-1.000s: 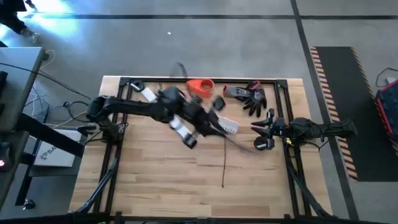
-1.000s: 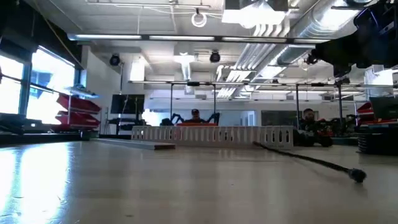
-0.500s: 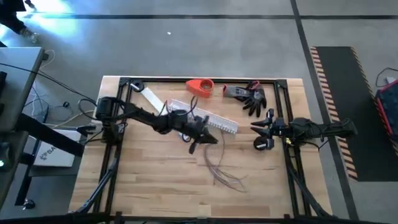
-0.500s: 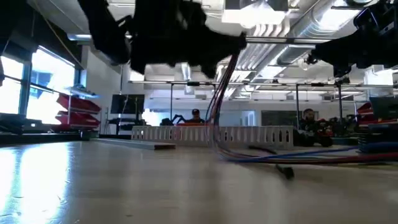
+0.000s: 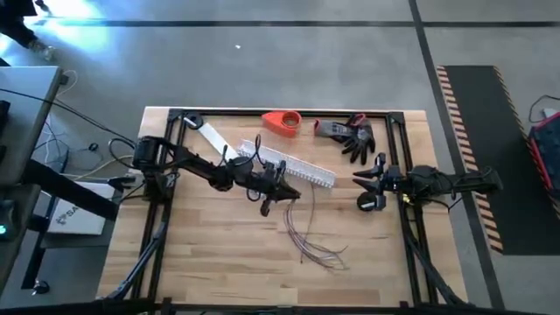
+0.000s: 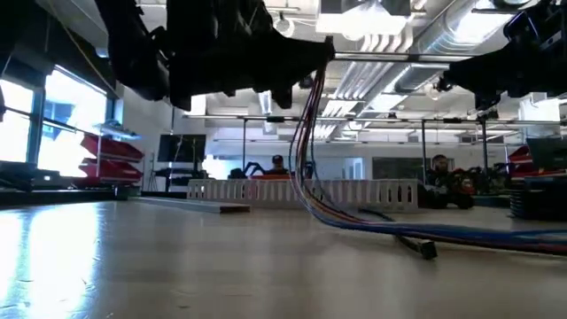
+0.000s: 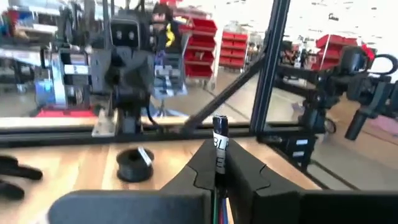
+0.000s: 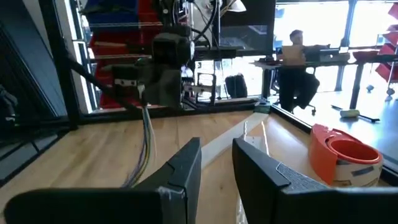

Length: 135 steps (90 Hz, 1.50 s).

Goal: Ziptie cables
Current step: Wrap the cable wires with the black zip tie

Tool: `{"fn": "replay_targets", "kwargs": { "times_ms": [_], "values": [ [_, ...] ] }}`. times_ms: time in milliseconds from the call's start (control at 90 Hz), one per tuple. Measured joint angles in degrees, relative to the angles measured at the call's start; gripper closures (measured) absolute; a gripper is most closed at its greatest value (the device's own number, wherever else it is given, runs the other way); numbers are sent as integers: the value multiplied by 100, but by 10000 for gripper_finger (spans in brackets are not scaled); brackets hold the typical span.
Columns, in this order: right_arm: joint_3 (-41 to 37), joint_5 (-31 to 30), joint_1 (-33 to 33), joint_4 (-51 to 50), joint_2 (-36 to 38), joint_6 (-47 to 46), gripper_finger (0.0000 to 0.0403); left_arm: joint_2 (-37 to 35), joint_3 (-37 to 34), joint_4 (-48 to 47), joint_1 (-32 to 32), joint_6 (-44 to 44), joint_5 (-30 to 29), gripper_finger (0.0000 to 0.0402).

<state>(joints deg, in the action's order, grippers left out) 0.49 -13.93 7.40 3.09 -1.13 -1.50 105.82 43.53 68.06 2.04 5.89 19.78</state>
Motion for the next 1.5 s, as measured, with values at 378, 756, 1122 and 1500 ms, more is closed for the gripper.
{"fn": "replay_targets", "kwargs": {
  "times_ms": [378, 756, 1122, 1500],
  "values": [
    [0, -214, -7, 699, 0, -1763, 325, -619, 9, 527, -141, 259, -325, 400],
    [59, 89, 26, 2203, -1803, -3100, 312, -997, 342, 296, -184, -120, -991, 400],
    [2464, 2528, -712, 1792, -5634, -1429, 181, -988, 773, -580, -266, -162, -1321, 400],
    [4666, 5898, -1803, 1348, -8322, 48, 160, -992, 807, -553, -297, -103, -1796, 400]
  ]
}}
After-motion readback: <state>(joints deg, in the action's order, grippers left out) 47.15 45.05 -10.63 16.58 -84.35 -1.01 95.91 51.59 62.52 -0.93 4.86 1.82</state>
